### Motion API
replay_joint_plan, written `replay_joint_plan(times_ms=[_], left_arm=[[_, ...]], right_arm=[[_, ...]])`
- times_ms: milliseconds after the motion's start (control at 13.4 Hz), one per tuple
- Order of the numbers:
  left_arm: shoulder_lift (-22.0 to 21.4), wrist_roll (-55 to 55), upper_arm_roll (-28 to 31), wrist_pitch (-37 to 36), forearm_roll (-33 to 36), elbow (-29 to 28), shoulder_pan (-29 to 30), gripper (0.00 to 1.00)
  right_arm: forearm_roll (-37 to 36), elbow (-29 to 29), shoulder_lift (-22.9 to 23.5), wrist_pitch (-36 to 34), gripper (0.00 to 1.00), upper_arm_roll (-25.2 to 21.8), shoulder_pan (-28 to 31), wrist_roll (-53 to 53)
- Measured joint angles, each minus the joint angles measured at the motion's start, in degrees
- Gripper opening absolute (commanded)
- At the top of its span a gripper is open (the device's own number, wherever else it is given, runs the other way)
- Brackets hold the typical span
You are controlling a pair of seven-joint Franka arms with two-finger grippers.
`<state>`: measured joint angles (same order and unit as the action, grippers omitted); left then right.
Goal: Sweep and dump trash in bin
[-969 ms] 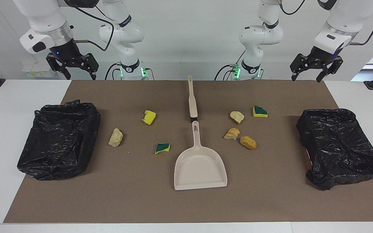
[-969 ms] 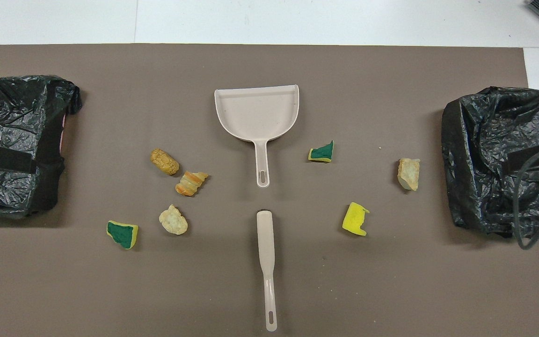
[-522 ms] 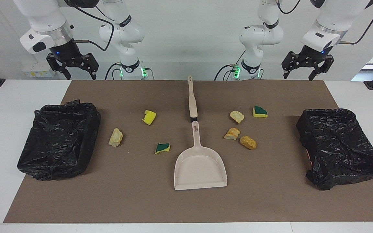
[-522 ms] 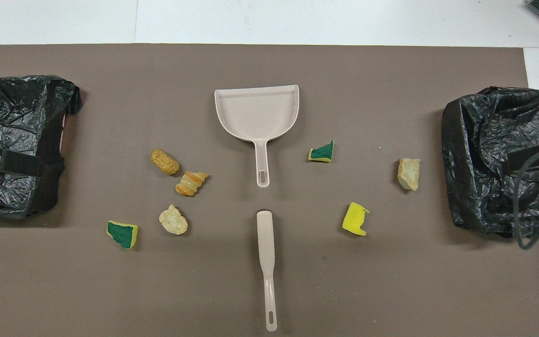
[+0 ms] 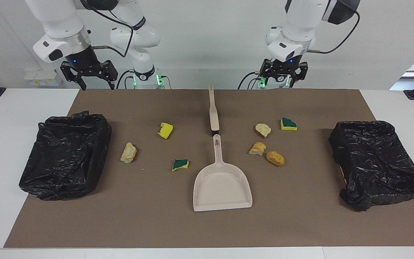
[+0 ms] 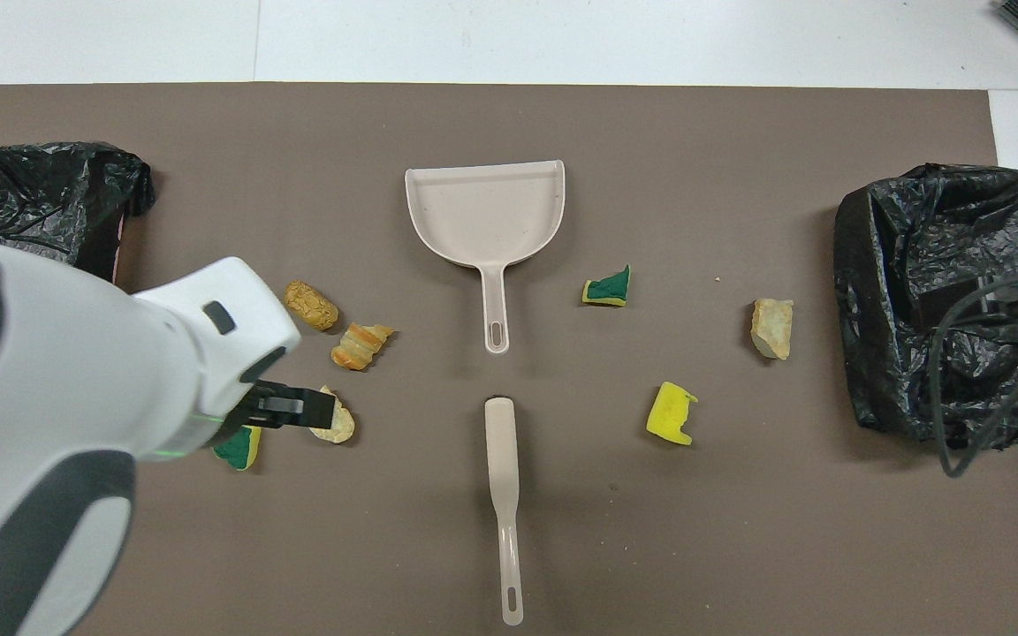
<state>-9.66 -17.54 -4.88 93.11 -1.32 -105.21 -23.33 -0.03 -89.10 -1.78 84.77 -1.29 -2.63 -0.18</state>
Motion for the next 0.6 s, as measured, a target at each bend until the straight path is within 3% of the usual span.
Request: replay_joint_plan(times_ms=[596], left_arm=[[-1.43,-15.81,-0.04,18.19,-1.36,-17.76,-16.55,1.0]], right_arm=[[0.02,1.18,5.61,3.87,1.0,6.59,-0.04,0.73]])
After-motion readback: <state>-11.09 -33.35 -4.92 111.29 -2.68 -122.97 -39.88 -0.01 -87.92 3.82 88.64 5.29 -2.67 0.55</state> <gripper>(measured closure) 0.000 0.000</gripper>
